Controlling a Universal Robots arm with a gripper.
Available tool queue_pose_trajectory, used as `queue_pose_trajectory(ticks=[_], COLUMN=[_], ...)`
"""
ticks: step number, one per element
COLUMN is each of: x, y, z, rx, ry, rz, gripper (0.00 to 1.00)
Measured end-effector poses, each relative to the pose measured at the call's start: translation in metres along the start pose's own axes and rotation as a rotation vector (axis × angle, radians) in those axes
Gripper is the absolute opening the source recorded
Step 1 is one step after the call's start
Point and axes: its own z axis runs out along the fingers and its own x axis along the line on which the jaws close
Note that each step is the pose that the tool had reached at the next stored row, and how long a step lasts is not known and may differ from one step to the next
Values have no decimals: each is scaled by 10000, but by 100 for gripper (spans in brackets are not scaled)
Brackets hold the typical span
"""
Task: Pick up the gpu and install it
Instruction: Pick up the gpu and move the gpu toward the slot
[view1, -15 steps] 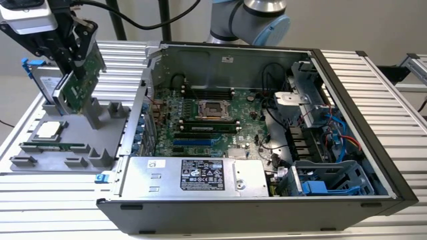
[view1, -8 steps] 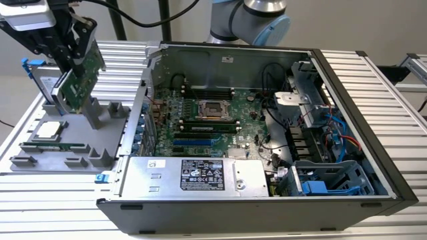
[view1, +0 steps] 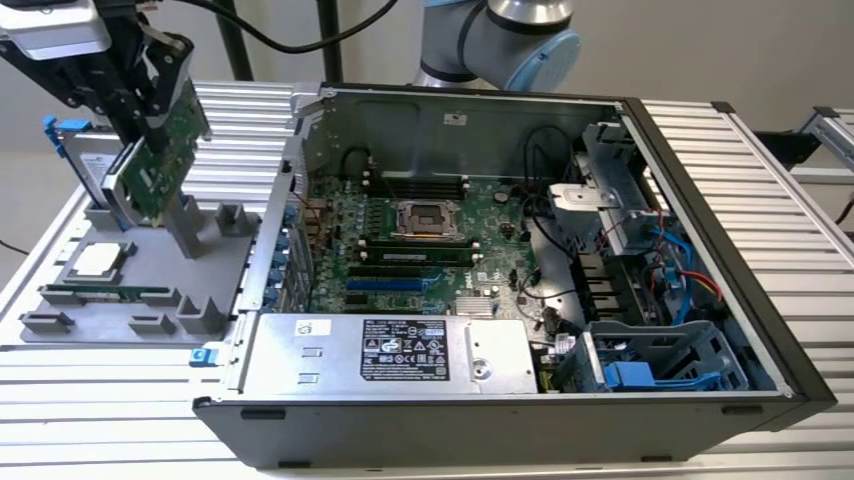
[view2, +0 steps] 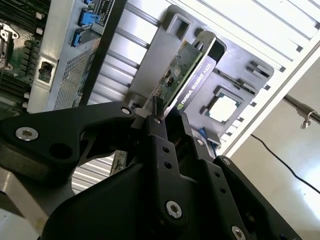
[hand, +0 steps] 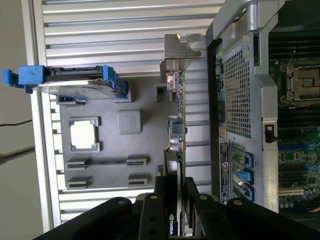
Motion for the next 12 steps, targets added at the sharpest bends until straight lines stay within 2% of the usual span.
queue_pose_trajectory(ticks=[6,12], x=[0,-1], y=[1,2], z=[-42,-88], rx=[-27,-230], ry=[2,18], rz=[3,7], gripper=[0,0])
